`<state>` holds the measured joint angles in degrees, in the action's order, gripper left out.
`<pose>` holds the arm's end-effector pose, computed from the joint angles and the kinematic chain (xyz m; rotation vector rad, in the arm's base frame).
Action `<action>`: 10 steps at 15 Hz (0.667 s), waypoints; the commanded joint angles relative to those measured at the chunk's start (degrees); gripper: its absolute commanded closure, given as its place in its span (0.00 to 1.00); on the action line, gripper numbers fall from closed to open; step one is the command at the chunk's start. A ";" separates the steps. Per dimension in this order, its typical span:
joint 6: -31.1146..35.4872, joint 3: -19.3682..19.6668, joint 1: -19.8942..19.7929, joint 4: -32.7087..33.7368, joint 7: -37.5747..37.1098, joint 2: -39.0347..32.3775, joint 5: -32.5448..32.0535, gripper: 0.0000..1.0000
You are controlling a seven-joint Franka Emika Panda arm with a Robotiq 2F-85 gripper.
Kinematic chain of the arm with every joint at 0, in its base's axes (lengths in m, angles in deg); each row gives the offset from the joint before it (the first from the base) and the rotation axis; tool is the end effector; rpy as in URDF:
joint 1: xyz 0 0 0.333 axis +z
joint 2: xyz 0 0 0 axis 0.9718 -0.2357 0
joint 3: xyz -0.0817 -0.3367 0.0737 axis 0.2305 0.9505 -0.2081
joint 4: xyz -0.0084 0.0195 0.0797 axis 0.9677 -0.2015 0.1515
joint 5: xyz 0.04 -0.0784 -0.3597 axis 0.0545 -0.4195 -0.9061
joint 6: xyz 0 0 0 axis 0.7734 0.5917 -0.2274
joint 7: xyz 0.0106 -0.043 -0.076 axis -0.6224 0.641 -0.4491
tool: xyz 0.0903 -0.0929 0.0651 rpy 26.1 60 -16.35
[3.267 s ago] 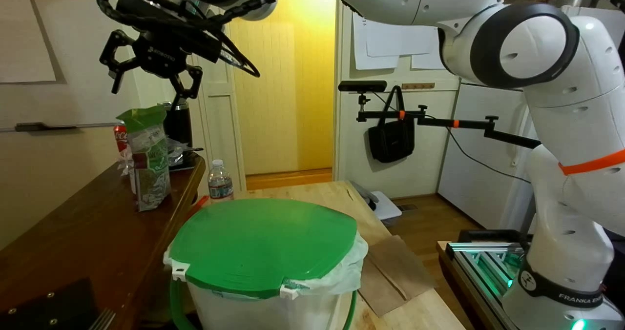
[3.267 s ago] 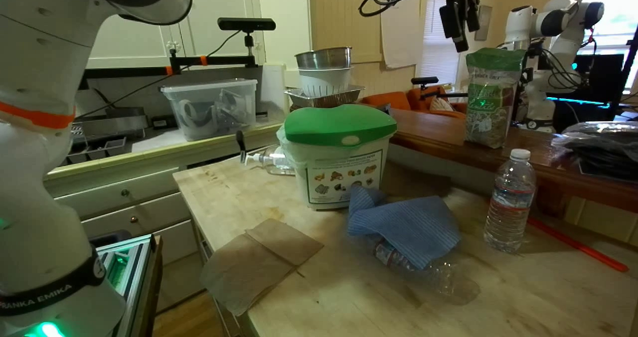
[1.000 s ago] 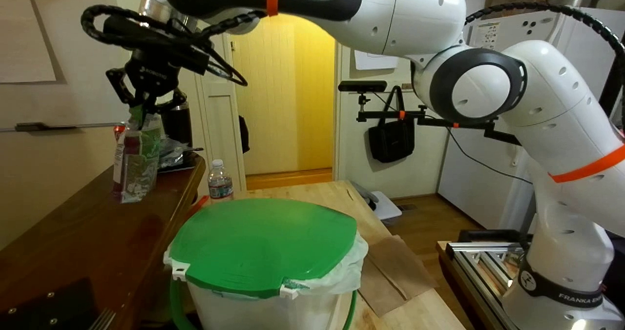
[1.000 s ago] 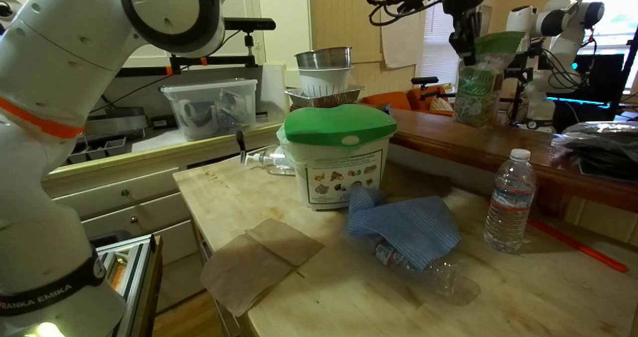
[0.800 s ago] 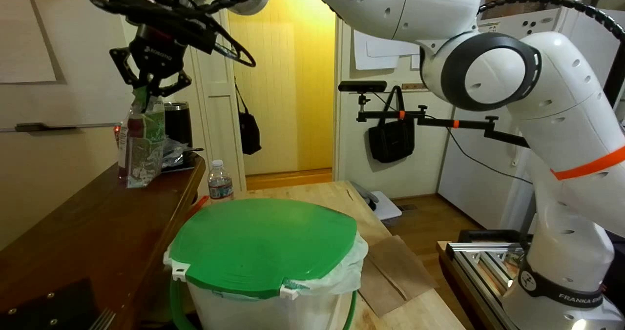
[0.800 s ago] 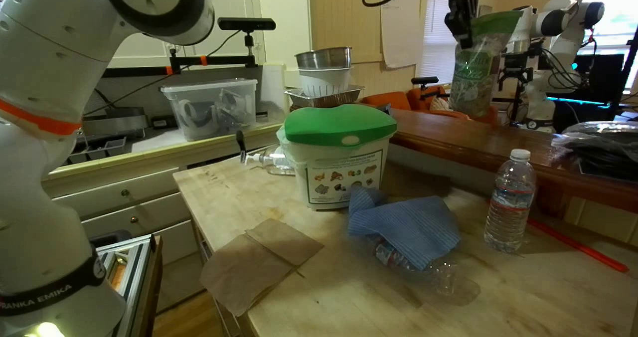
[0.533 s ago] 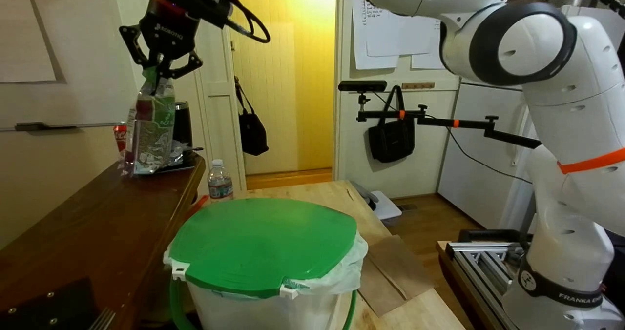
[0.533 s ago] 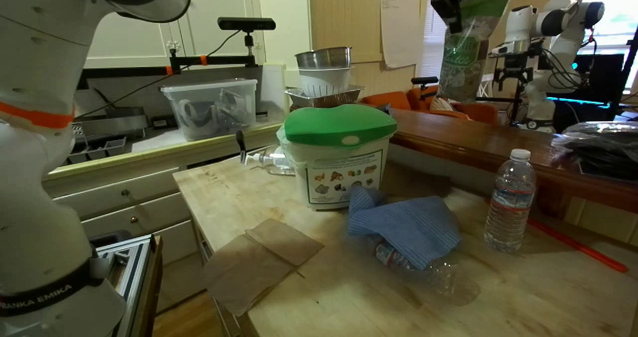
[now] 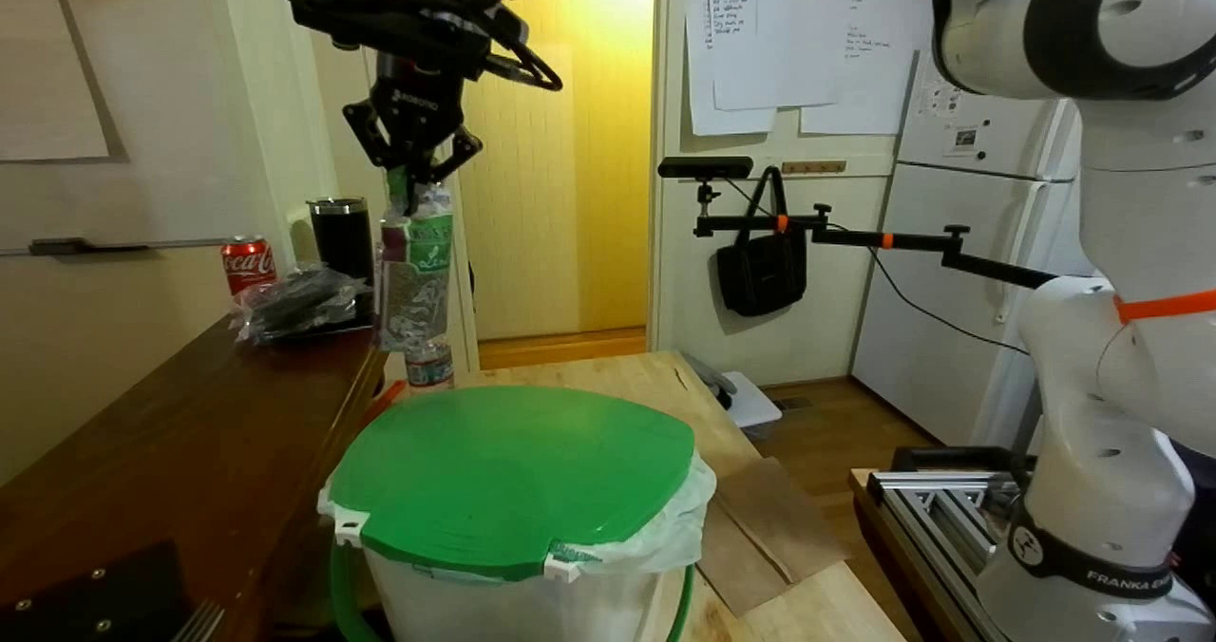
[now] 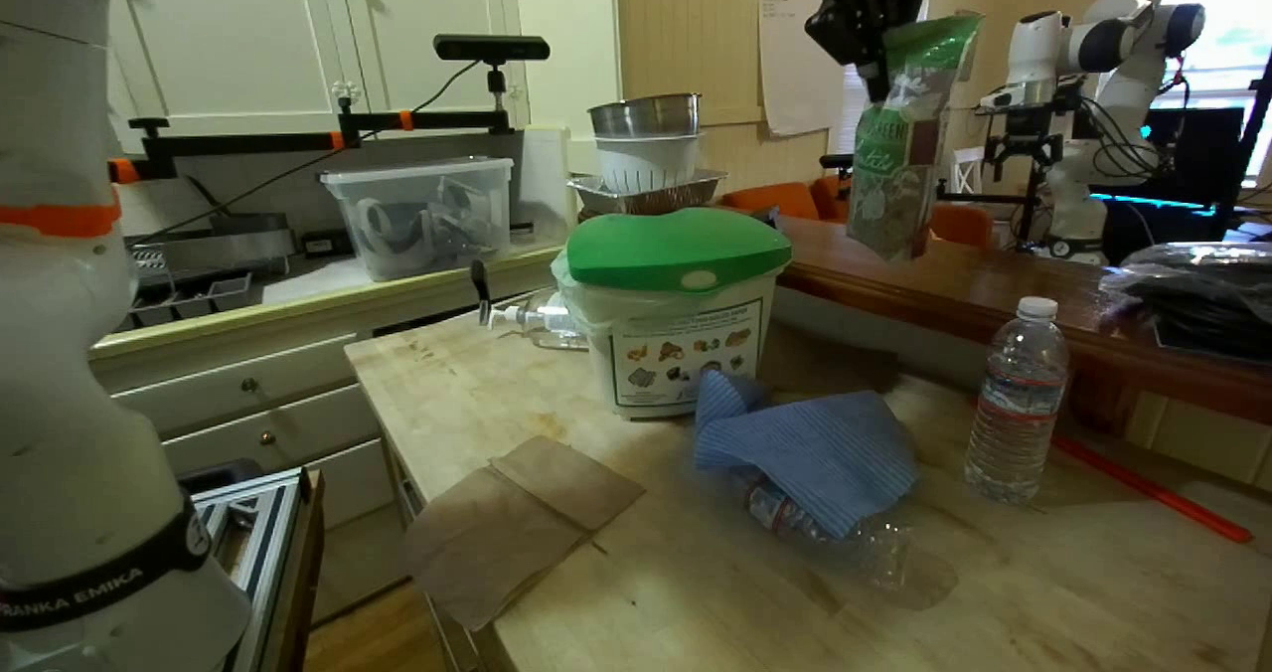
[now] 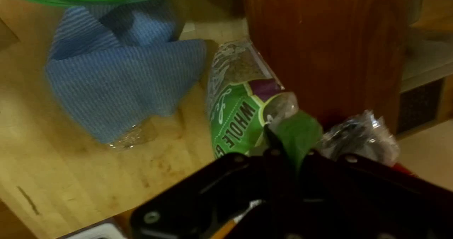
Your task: Move the green bag to the right
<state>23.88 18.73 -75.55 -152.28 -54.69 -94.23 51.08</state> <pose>0.6602 -0.0908 0.6249 -2.0824 2.1372 -0.4612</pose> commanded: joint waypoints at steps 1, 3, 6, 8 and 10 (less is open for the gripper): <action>-0.02 0.49 0.42 -2.83 -2.50 1.49 -2.14 0.97; -0.31 -0.42 -0.36 -7.00 -5.37 3.96 -4.96 0.97; -0.26 -0.45 -0.24 -9.18 -6.46 5.60 -5.37 0.99; -5.09 -0.74 -1.58 -10.99 -3.76 7.05 -3.26 0.99; -7.33 -0.04 -3.54 -18.13 -3.35 10.76 -1.46 0.99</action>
<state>19.51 18.80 -75.97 -162.42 -59.49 -88.63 47.02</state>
